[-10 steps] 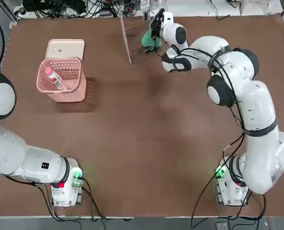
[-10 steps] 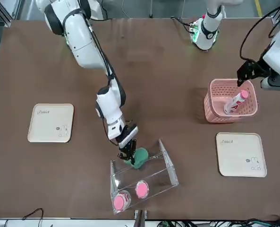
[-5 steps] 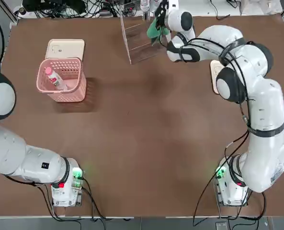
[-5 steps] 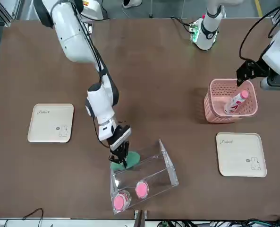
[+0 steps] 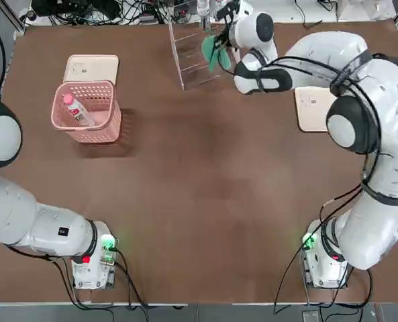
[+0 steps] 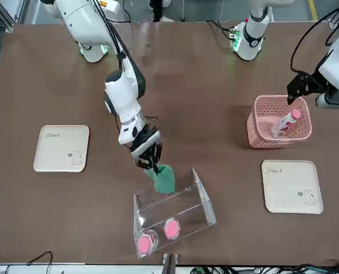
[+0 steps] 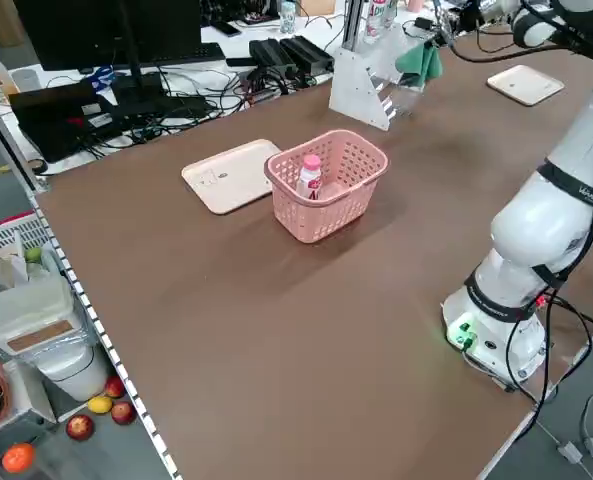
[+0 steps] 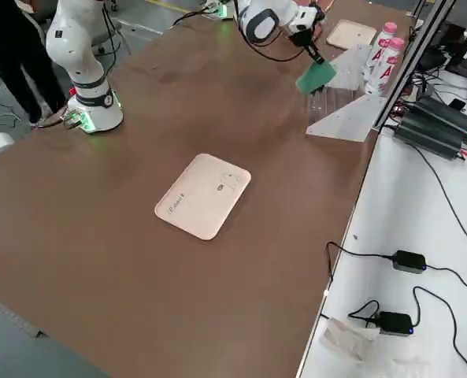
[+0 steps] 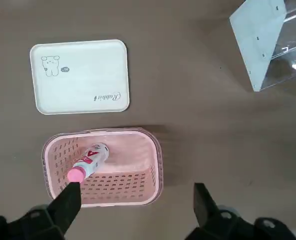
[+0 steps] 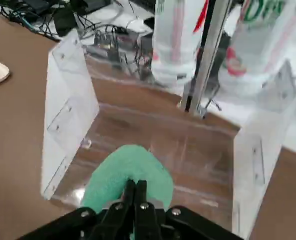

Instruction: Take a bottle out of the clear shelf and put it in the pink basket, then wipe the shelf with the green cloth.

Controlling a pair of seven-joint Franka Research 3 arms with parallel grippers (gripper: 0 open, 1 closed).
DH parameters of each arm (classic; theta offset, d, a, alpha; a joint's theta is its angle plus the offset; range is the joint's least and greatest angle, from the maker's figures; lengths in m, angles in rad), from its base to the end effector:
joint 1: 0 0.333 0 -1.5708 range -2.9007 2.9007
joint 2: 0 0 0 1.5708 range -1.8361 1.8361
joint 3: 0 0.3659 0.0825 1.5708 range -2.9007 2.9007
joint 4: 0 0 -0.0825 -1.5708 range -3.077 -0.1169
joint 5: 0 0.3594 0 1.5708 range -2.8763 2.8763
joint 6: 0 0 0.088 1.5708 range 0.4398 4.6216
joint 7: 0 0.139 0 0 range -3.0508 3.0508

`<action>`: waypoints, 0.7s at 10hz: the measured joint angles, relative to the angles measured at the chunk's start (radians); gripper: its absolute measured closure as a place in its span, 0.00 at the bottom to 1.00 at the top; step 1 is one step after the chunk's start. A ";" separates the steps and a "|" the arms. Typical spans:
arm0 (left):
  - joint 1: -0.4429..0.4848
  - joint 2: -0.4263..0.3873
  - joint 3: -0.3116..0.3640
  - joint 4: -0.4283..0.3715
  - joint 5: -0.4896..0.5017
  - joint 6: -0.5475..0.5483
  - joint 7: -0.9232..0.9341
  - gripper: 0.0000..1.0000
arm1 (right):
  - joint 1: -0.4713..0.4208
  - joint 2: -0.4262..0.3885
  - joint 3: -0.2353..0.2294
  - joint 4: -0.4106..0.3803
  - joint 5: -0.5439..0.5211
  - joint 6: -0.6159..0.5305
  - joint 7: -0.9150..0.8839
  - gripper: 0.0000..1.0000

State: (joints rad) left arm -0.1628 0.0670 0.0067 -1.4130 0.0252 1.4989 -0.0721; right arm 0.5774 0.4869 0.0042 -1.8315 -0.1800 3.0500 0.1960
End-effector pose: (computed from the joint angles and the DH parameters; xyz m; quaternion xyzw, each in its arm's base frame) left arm 0.5417 -0.0817 0.6700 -0.9990 0.0410 -0.0108 0.0116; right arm 0.5956 0.4071 0.3884 -0.8975 -0.2568 -0.3445 0.0991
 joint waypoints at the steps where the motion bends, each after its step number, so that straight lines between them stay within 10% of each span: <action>1: 0.000 0.000 0.000 0.000 0.000 0.000 -0.001 0.00 | -0.019 -0.051 0.015 -0.036 0.010 -0.113 0.025 0.98; 7: 0.002 0.000 0.000 0.000 0.000 0.007 -0.005 0.00 | -0.344 -0.320 0.117 -0.048 0.264 -0.797 -0.293 0.98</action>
State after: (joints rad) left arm -0.1608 0.0670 0.0068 -1.4127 0.0251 1.5062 -0.0775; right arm 0.2334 0.1669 0.1213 -1.8791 0.0841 2.2528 -0.0967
